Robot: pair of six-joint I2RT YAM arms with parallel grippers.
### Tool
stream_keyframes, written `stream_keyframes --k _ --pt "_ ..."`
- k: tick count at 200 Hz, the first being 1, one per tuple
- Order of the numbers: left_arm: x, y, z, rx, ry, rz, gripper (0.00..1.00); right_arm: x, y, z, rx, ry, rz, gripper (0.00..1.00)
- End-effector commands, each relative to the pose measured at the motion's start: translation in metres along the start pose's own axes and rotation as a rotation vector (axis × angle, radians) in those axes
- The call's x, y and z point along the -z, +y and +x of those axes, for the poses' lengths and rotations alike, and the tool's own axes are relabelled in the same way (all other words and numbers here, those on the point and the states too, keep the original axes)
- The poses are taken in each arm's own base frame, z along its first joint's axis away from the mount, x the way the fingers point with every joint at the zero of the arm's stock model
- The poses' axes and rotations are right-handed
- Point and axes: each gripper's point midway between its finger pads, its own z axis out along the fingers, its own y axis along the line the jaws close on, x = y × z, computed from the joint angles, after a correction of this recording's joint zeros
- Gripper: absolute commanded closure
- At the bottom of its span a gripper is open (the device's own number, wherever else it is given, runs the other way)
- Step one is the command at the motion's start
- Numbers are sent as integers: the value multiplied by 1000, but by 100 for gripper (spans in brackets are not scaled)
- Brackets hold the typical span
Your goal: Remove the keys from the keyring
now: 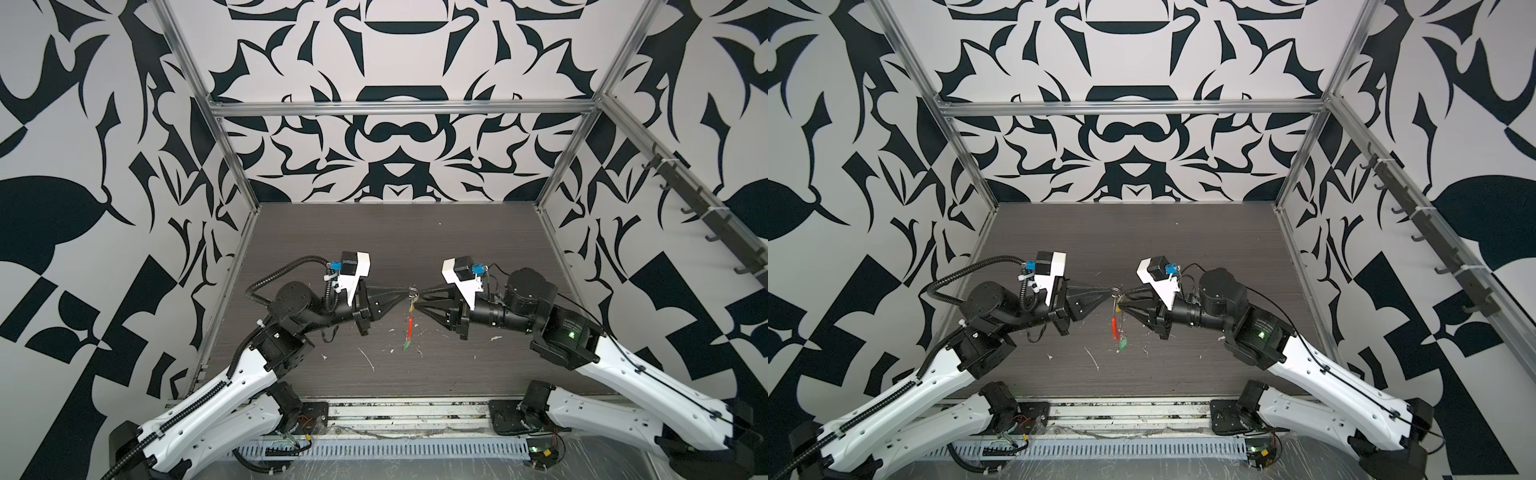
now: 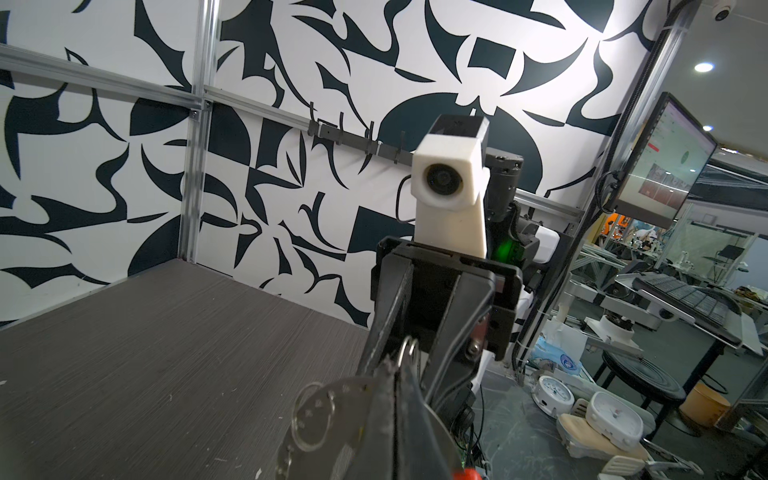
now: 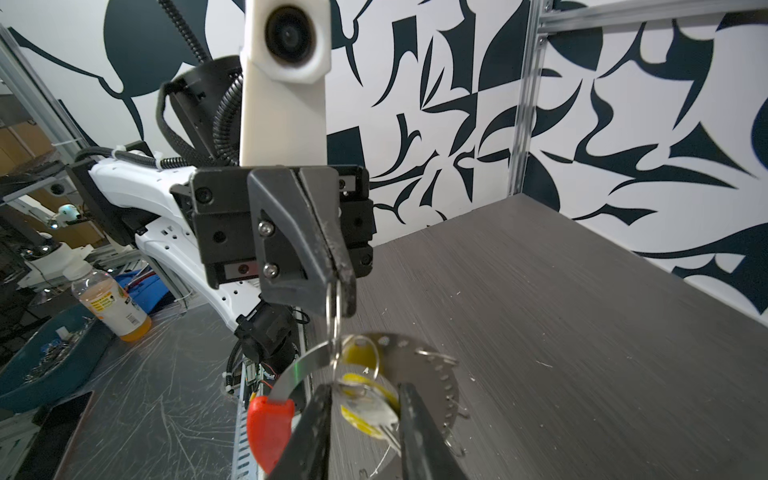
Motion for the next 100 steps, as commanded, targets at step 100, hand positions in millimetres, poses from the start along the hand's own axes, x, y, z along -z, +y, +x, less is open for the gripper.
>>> stream_keyframes --k 100 --pt "1 1 -13 -9 -75 -13 100 -7 13 -16 18 -29 -54 100"
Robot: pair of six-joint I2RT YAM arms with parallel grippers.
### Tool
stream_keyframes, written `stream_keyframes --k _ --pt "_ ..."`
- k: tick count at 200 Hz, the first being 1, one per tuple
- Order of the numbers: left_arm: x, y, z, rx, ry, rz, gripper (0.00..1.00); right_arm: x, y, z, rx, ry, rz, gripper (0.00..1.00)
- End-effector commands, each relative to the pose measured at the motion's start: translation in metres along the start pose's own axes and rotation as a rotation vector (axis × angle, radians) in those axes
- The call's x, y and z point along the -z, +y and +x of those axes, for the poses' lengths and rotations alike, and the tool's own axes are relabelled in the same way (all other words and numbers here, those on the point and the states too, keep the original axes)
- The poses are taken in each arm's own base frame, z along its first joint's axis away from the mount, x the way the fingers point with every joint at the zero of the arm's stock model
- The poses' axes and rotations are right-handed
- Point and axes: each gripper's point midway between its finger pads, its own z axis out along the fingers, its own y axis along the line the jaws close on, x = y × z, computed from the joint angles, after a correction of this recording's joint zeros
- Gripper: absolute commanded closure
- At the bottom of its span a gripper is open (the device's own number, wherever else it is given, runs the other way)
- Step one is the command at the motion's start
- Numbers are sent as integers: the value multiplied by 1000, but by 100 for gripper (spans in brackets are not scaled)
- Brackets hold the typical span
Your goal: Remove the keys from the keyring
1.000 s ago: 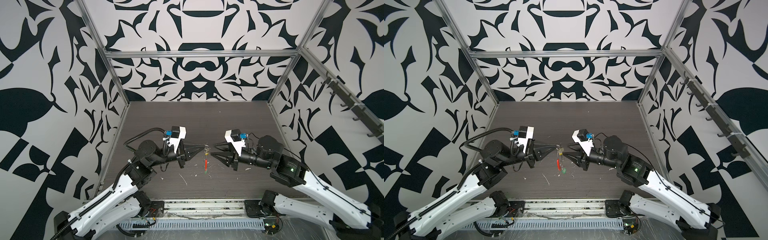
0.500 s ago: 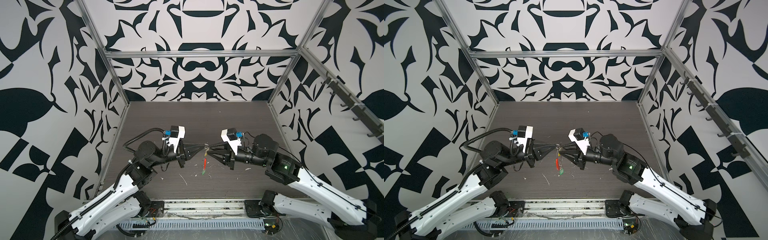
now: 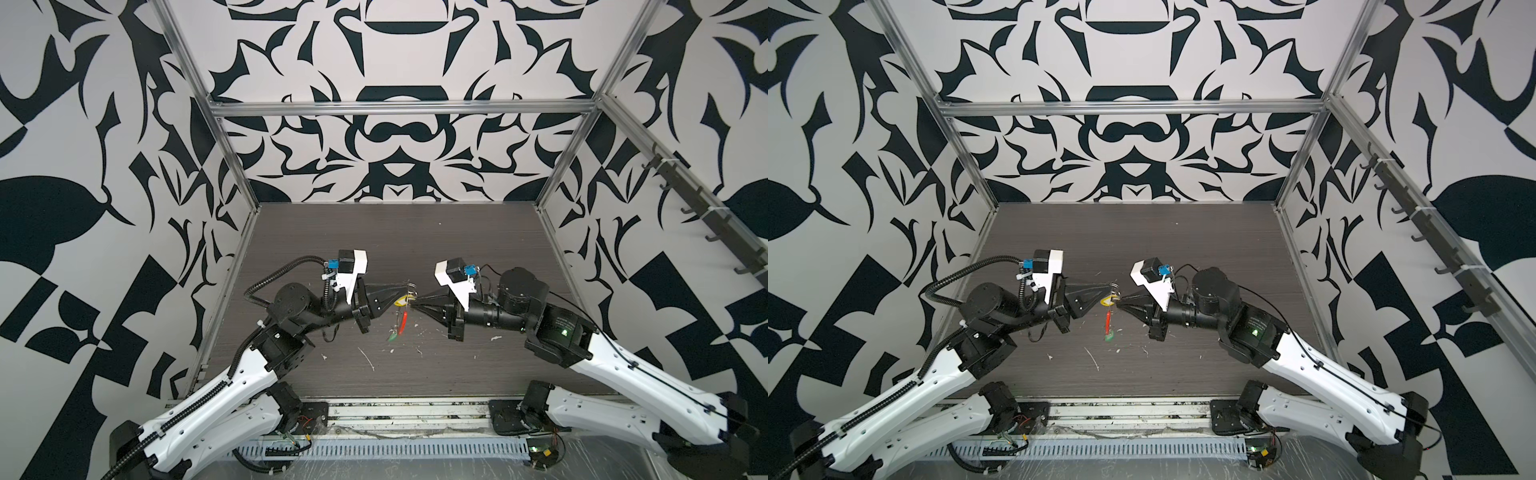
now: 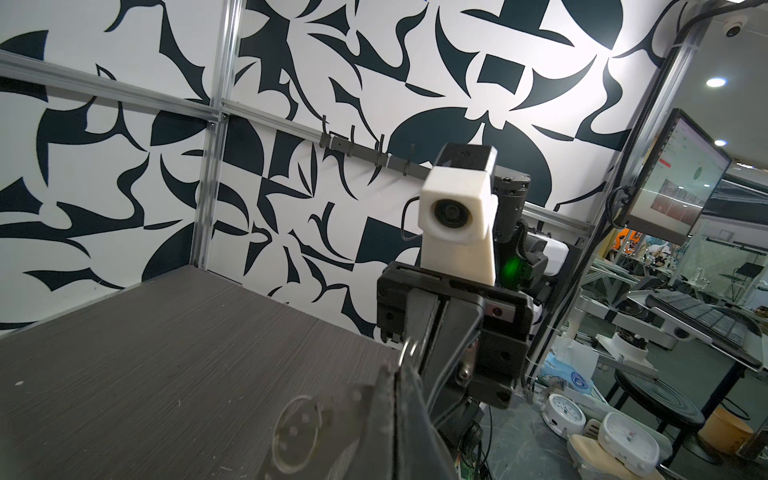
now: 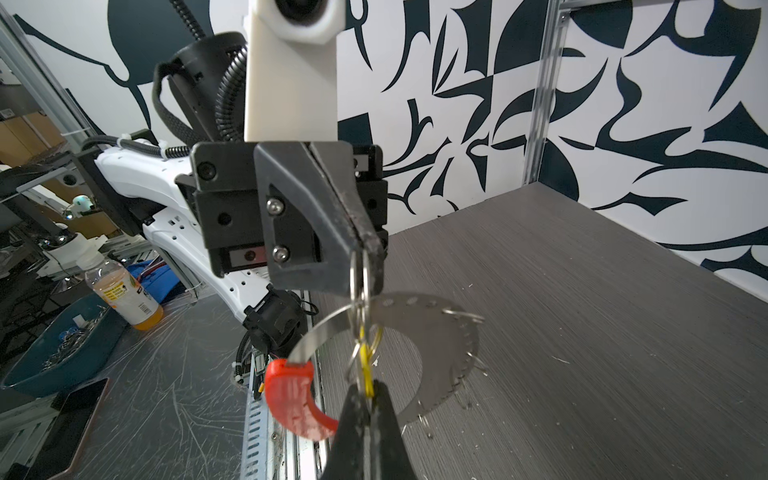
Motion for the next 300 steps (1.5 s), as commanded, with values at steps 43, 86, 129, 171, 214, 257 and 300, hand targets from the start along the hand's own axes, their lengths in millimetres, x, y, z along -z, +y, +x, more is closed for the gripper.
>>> stream_keyframes --k 43,86,129,171,214,257,300 --pt "0 -1 -12 -12 -61 0 100 -12 11 -17 18 -31 -45 100" --pt "-1 -1 -11 -7 -59 5 100 -24 11 -13 9 -10 -50 100" --pt "4 -5 -11 -18 -54 5 100 -12 10 -14 11 -15 -14 97" --pt "6 -5 -9 -25 -40 -1 100 3 14 -17 10 -34 0 71" --pt "7 -4 -10 -29 -49 -12 100 28 18 -30 12 -111 26 64" --pt "6 -3 -9 -28 -47 -14 100 38 9 -58 -38 -218 101 64" --pt "6 -3 -10 -28 -50 -12 100 26 5 -69 -52 -249 97 61"
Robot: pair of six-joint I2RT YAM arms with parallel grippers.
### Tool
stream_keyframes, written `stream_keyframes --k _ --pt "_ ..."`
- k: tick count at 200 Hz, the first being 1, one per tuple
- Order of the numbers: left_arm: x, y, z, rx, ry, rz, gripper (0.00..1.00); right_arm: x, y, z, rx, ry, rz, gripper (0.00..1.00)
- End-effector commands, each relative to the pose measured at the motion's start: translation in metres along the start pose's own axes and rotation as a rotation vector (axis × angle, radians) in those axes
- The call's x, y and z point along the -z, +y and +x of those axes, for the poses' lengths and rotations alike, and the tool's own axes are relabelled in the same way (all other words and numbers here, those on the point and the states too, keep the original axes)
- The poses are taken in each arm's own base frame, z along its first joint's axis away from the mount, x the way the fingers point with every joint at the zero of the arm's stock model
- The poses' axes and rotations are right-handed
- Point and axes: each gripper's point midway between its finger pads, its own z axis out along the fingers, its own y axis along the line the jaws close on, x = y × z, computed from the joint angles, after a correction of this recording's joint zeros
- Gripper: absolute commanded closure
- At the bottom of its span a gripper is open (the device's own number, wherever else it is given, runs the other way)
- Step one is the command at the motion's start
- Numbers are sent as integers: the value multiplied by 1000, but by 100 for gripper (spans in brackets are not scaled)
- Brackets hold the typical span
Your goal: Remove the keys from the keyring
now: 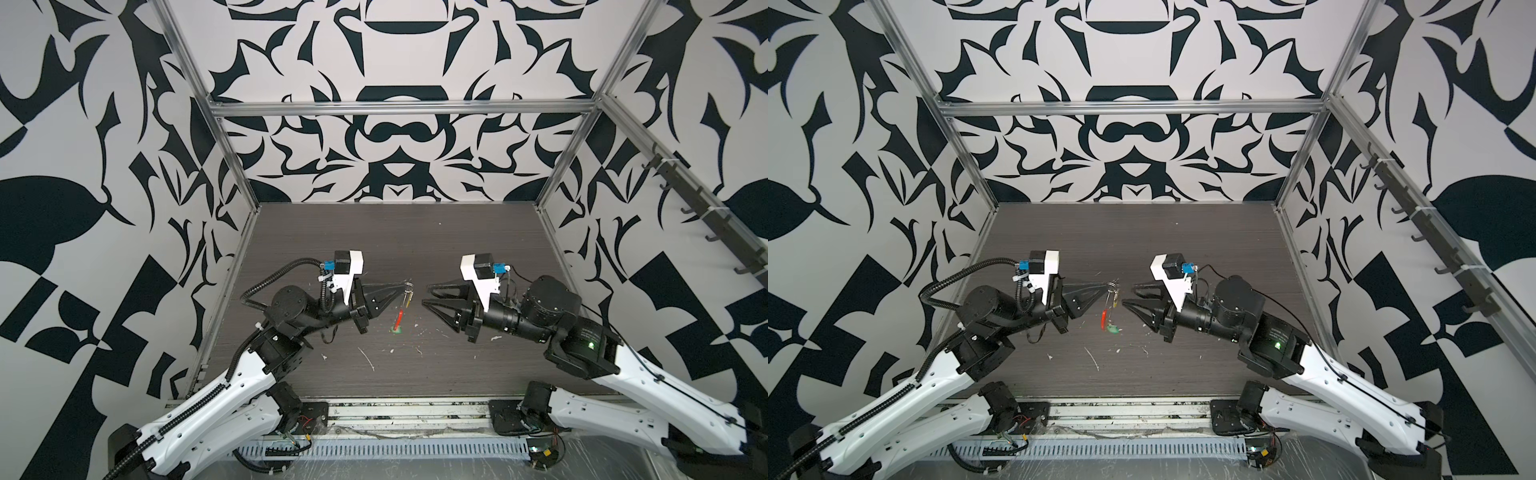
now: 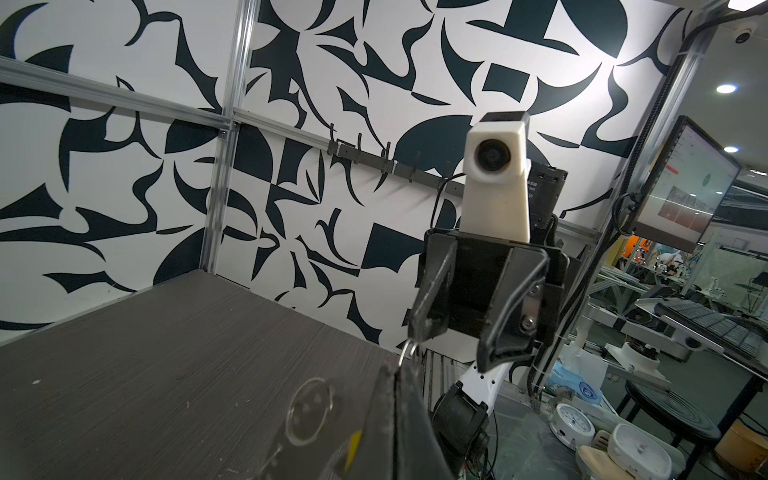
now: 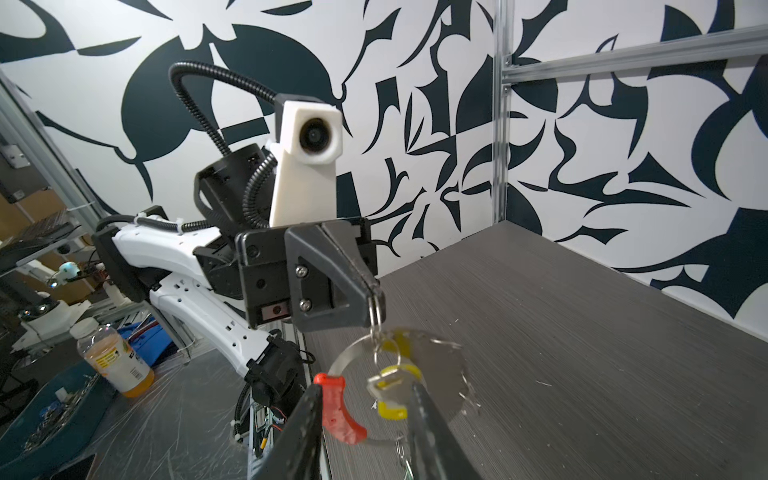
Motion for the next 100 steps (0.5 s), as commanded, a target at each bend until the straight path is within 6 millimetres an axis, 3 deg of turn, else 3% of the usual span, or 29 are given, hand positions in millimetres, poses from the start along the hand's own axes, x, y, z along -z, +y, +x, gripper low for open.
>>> stream_keyframes --k 1,64,100 --pt "1 -4 -6 -19 -27 9 100 -4 3 -30 -6 -97 -4 61" --pt "1 -4 -7 -17 -24 6 100 -15 8 -37 -17 -123 -43 62" --pt "1 -3 -7 -17 -26 2 100 -16 10 -38 -28 -121 -61 74"
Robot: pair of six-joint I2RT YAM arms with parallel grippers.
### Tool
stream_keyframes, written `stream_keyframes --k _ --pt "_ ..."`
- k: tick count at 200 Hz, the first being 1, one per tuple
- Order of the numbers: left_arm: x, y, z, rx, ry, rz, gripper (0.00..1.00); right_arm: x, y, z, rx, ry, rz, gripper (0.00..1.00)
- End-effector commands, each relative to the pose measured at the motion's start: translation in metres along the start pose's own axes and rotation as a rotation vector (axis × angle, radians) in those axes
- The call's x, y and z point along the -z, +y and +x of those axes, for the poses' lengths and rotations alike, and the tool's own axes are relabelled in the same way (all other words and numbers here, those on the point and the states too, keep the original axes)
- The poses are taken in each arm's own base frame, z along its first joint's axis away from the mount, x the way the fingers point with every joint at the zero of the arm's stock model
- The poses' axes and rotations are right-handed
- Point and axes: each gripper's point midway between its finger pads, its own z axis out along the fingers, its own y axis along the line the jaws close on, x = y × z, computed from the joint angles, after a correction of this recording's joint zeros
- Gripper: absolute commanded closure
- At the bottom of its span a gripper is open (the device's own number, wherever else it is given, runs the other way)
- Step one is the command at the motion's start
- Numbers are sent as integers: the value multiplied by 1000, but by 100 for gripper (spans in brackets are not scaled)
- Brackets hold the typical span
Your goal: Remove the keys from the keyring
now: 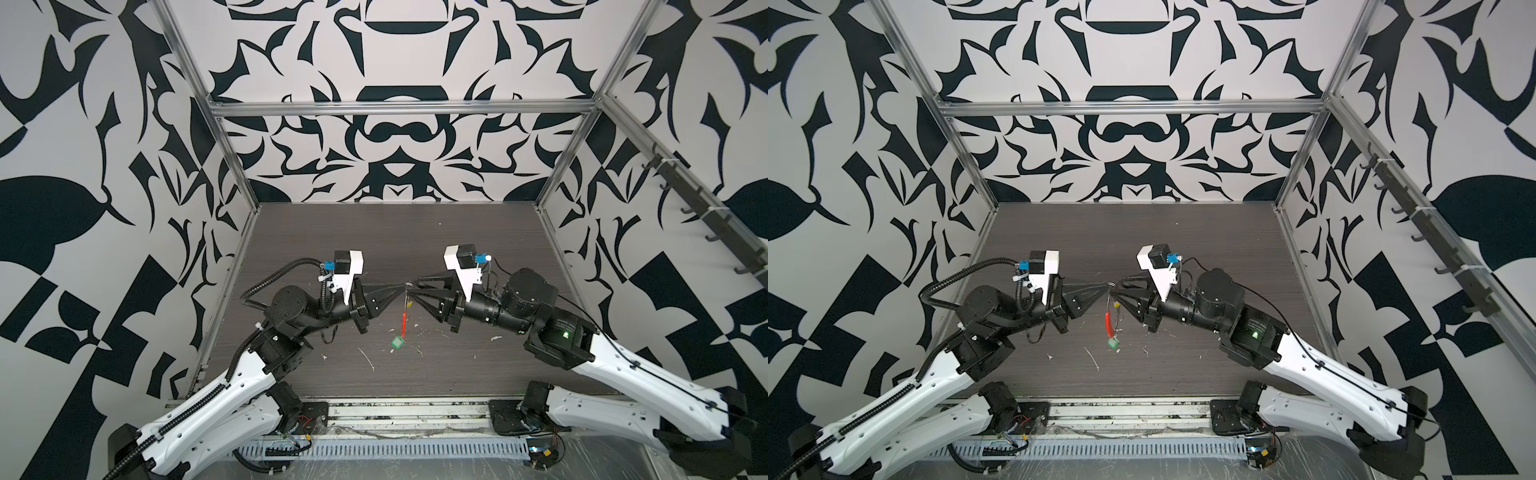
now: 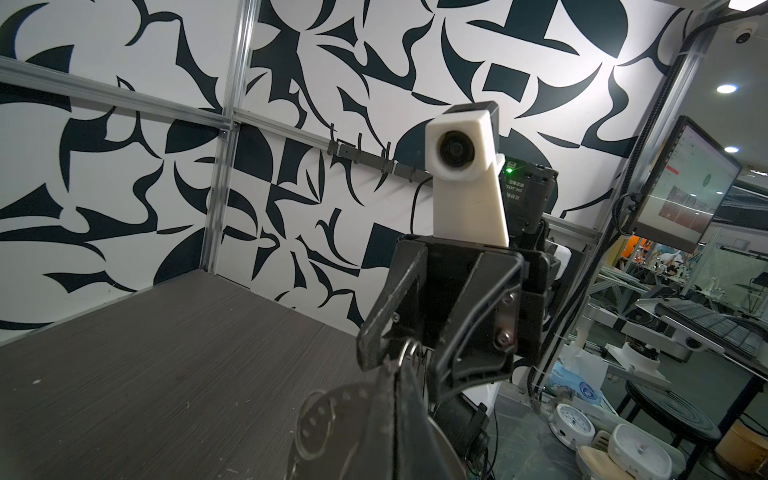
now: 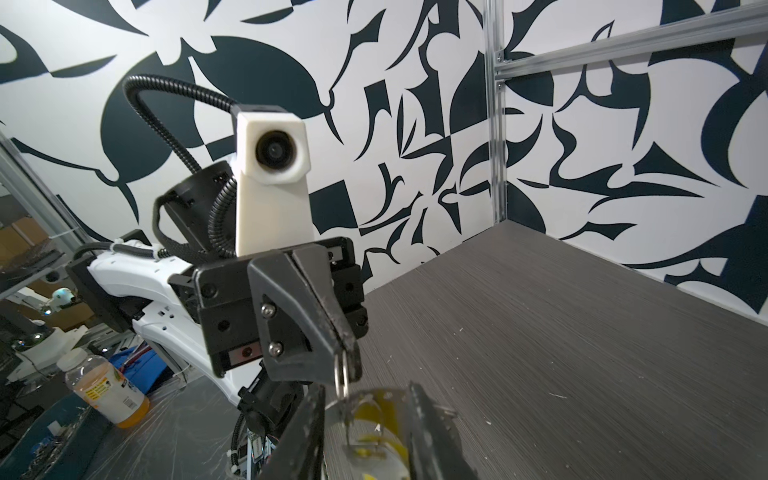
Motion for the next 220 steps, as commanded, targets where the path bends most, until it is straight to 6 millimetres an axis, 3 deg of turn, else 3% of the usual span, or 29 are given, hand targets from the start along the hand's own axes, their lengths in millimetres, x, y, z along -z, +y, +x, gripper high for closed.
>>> stream_keyframes --k 1,70,105,126,142,178,220 --pt "1 -3 -6 -17 -25 5 100 7 17 -34 16 -99 -55 75" --pt "0 -3 -7 -13 -27 2 100 4 16 -31 13 -62 -50 100" --pt "1 -2 -8 2 -16 -8 100 5 14 -29 12 -51 -36 100" --pt "4 -1 -7 6 -8 -28 73 7 14 -28 13 -42 -34 100" --pt "9 -2 -6 -10 10 -49 62 11 15 -25 27 -27 -31 100" --pt "18 -1 0 -46 78 -94 55 18 13 -18 57 44 -33 100" --pt "9 -5 13 -31 175 -45 56 22 16 -13 62 108 -122 100"
